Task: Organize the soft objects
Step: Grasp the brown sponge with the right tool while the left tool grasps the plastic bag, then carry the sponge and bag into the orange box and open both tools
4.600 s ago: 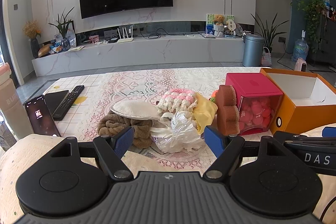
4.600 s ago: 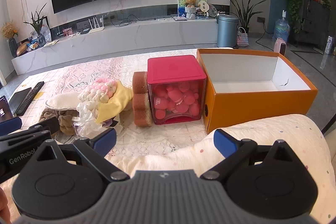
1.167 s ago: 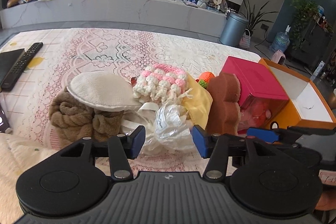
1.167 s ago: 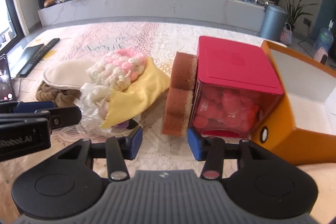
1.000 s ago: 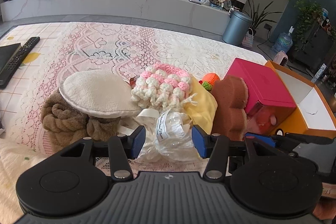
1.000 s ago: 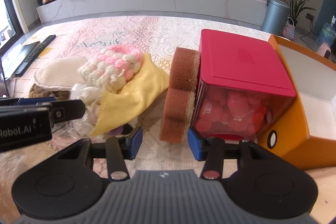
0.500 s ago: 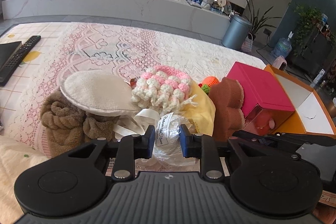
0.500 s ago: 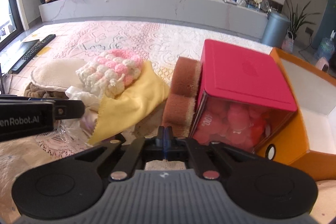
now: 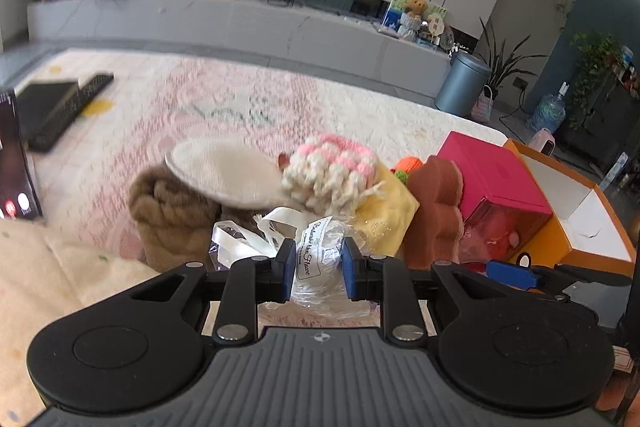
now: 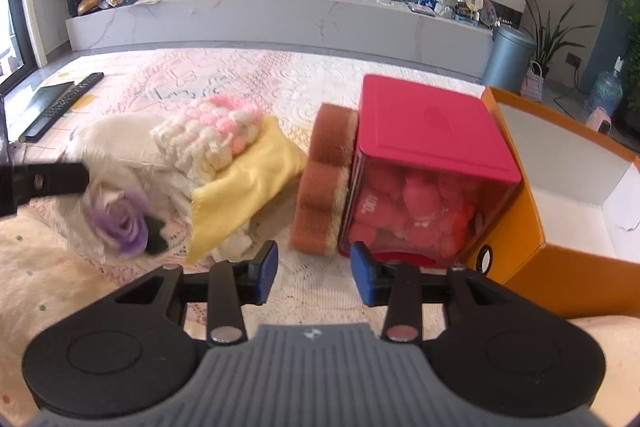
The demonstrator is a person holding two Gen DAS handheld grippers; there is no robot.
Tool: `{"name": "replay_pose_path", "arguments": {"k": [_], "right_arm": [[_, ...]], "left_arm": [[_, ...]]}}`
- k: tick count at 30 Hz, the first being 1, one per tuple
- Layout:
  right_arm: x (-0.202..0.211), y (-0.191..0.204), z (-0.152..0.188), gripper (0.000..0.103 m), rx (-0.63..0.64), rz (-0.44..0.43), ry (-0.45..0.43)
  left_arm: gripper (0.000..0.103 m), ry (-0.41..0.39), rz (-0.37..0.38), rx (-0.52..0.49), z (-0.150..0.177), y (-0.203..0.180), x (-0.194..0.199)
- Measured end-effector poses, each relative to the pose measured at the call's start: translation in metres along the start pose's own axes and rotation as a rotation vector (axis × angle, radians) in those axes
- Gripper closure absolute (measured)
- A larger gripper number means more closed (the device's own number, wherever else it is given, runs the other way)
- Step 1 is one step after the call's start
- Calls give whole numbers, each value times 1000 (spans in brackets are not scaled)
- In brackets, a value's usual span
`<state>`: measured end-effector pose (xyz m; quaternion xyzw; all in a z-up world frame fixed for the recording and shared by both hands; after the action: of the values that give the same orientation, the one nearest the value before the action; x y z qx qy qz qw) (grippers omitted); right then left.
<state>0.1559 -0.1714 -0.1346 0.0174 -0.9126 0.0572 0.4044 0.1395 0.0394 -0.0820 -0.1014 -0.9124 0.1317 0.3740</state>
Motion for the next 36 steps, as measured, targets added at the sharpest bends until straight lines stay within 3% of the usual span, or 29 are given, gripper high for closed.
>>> {"name": "replay_pose_path", "arguments": {"k": [5, 12, 15, 16, 18, 27, 36], "right_arm": [[-21, 1, 0, 48, -9, -11, 28], [-51, 2, -9, 50, -33, -9, 63], [-56, 5, -10, 63, -40, -17, 71], [-56, 5, -10, 71, -38, -12, 72], [-54, 5, -10, 72, -38, -8, 62], [1, 4, -18, 74, -38, -23, -33], [76, -16, -24, 75, -97, -58, -156]], "left_arm": [[76, 10, -4, 20, 3, 9, -13], [76, 33, 18, 30, 5, 9, -25], [76, 35, 20, 22, 5, 8, -27], [76, 34, 21, 20, 4, 8, -27], [76, 32, 19, 19, 4, 8, -25], [76, -54, 10, 2, -5, -4, 15], [77, -183, 66, -48, -19, -35, 66]]}}
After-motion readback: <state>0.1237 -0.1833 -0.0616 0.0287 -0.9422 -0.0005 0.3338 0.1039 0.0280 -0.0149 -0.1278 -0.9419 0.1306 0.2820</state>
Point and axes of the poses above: each gripper's, at about its wrist camera, not at the fingertips, and x roughly against the way its jaws point, y to its left, z to its underside, the point moved 7 cm from there along -x, roughly the way its jaws point, and after that the axes turned 5 degrees about z, right-handed, at the moved point
